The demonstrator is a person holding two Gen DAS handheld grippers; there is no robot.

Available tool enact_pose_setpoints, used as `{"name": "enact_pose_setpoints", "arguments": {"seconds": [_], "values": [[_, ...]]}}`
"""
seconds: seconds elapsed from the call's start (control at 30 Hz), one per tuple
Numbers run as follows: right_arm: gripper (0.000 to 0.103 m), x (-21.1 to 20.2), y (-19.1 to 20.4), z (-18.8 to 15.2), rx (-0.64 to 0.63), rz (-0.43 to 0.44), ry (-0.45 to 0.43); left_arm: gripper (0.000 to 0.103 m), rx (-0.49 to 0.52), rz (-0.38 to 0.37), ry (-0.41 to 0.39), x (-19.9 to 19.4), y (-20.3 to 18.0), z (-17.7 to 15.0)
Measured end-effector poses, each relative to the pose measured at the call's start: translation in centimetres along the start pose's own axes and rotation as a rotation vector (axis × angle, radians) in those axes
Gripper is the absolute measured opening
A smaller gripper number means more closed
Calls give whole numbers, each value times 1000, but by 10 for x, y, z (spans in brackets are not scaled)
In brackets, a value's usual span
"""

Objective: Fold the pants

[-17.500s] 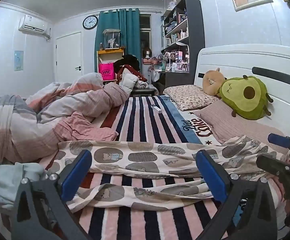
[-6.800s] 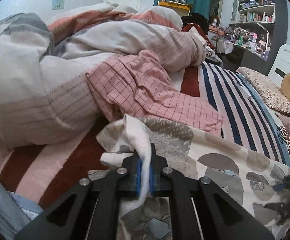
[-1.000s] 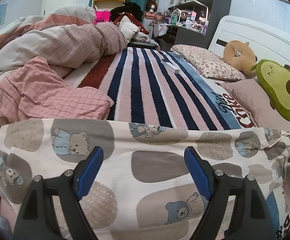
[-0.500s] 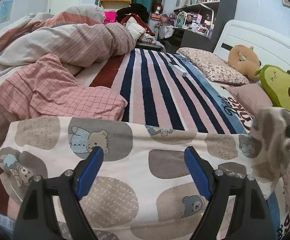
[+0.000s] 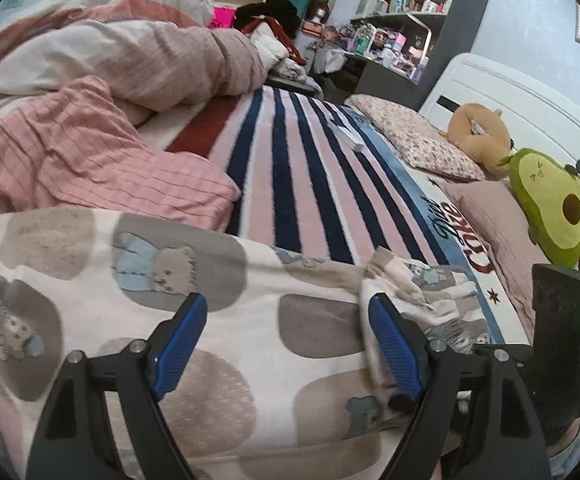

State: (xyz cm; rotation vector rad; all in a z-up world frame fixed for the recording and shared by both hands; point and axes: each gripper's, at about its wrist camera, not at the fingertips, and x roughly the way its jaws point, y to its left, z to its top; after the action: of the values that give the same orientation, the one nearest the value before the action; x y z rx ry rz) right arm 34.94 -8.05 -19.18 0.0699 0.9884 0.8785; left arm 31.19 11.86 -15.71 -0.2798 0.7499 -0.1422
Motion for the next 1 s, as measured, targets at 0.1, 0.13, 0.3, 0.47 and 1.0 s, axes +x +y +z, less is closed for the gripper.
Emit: {"name": "enact_pose_setpoints", "arguments": {"seconds": [0.1, 0.13, 0.3, 0.47, 1.0], "values": [[64, -22, 2, -3, -52, -4, -9, 80, 8, -50, 23, 9, -13, -1], [71, -33, 4, -6, -87, -13, -24, 80, 16, -70, 28, 10, -19, -2], [71, -78, -23, -17, -75, -55, -103, 84, 104, -113, 41, 13, -52, -5], [73, -95, -70, -16, 67, -176, -162, 84, 237, -60, 88, 36, -90, -17], [73, -90, -100, -21, 147, -177, -146, 14, 10, 255, 27, 37, -10, -5]]}}
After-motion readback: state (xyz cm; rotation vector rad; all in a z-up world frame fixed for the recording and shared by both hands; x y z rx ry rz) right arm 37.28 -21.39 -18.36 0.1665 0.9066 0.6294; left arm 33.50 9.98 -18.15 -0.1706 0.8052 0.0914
